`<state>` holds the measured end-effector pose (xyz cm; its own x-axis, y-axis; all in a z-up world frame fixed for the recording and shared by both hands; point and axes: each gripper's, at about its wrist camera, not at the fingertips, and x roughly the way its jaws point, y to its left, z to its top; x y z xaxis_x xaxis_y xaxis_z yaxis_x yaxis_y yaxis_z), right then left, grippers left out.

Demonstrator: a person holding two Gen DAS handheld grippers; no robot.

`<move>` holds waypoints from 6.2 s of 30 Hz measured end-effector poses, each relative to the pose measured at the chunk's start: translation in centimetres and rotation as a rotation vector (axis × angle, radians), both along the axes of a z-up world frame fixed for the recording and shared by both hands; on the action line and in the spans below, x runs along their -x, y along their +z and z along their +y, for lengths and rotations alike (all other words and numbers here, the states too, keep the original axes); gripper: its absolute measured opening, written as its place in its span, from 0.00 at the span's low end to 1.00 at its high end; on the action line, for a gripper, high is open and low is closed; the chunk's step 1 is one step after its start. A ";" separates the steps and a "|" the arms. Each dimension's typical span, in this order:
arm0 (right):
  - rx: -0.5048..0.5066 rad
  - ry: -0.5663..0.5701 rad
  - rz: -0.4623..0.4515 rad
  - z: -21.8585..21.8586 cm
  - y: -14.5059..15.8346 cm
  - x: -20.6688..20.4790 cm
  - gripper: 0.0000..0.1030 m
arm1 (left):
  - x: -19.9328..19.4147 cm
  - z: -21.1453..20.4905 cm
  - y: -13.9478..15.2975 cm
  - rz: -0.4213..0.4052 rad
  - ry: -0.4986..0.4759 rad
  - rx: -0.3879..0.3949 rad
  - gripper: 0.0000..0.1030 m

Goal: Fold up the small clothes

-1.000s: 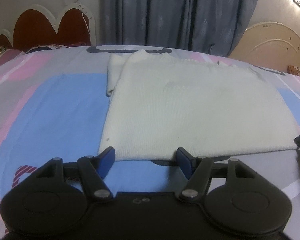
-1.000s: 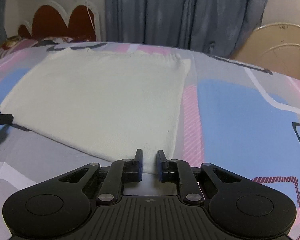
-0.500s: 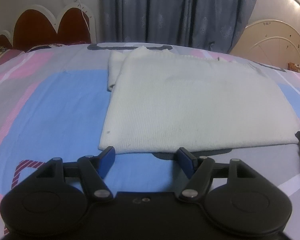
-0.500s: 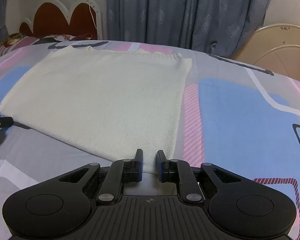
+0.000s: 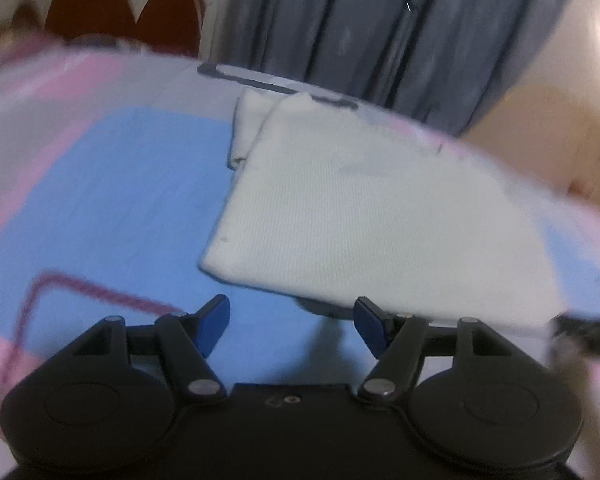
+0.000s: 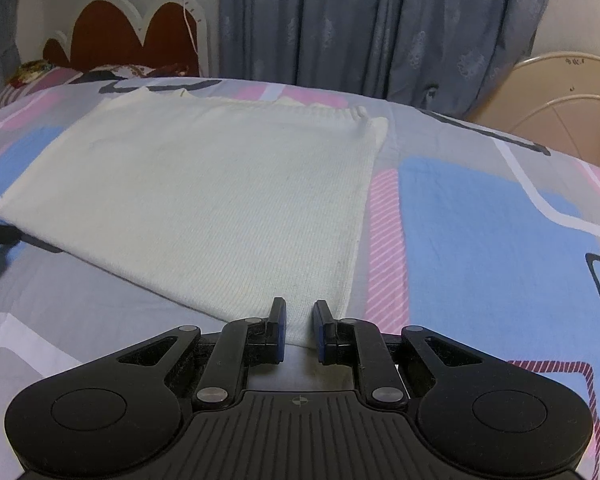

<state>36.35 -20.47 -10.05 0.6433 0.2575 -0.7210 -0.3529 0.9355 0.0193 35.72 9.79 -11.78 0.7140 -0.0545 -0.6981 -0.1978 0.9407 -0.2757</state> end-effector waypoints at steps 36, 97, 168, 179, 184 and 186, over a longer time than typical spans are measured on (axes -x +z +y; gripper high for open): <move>-0.367 0.072 -0.010 9.0 -1.1 -10.7 0.00 | -6.4 2.7 -4.4 -0.301 0.366 0.423 0.25; -0.675 -0.061 0.198 -3.1 -0.4 -14.7 0.43 | -13.6 -5.8 0.2 -0.100 -0.150 0.122 0.55; -0.115 -0.014 0.031 -2.9 -0.4 -0.6 0.12 | -4.8 -14.2 1.8 -0.029 -0.303 -0.125 0.45; -0.119 -0.006 0.002 -0.7 -0.8 0.3 0.11 | -4.1 -14.9 1.6 -0.019 -0.289 -0.155 0.46; -0.127 -0.023 0.008 -0.6 -0.8 0.5 0.11 | -4.0 -14.7 1.5 -0.023 -0.286 -0.151 0.48; -0.153 -0.032 0.020 -1.0 -1.0 0.5 0.11 | -3.9 -14.8 1.5 -0.024 -0.286 -0.156 0.48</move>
